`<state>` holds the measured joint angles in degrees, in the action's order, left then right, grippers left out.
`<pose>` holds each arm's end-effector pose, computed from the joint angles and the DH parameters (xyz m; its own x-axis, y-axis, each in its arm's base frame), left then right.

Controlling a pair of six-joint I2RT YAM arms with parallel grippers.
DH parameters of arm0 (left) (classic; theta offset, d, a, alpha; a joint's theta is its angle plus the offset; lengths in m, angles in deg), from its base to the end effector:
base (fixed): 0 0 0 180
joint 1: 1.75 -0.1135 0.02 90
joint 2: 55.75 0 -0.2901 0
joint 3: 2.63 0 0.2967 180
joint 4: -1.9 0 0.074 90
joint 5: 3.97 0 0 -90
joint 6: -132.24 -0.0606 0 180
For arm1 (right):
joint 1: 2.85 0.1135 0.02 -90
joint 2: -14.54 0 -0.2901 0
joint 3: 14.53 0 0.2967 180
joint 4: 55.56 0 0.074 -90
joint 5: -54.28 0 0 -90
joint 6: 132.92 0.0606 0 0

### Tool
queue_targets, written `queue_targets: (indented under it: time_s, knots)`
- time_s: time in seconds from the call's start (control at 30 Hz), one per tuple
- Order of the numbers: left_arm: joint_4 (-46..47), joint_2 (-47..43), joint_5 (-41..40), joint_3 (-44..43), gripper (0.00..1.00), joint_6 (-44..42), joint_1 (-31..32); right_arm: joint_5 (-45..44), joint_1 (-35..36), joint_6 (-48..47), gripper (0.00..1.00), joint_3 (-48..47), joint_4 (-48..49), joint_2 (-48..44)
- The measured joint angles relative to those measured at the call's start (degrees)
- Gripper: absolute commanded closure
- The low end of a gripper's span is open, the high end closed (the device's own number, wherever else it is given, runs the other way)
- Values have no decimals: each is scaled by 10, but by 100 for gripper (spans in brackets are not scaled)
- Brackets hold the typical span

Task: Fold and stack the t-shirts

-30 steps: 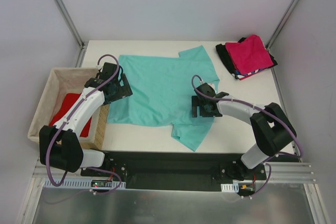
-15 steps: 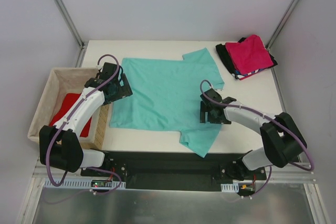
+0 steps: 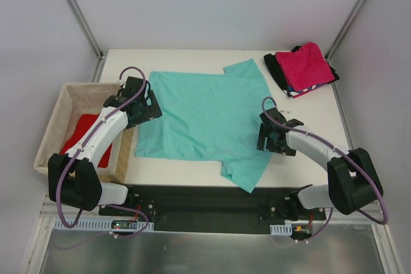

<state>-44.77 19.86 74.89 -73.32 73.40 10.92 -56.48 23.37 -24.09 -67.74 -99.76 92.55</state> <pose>0.3210 -0.0602 0.2645 -0.7050 -0.3619 -0.6100 -0.3116 0.9306 -0.1919 0.2570 0.1026 0.1508 -0.8893 -0.1015 -0.4460 -0.0128 0.9802 -0.1975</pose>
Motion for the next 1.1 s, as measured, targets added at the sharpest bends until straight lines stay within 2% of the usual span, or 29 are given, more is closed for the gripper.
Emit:
queue_targets:
  time_s: [0.2,0.5,1.1]
  knots:
    - [1,-2,0,6,1,0,0,2,-1,-5,2,-14,-24,-25]
    - [1,-3,0,7,1,0,0,-5,78,-16,2,-150,-40,4]
    - [1,-3,0,7,1,0,0,14,97,-6,1,-123,9,139]
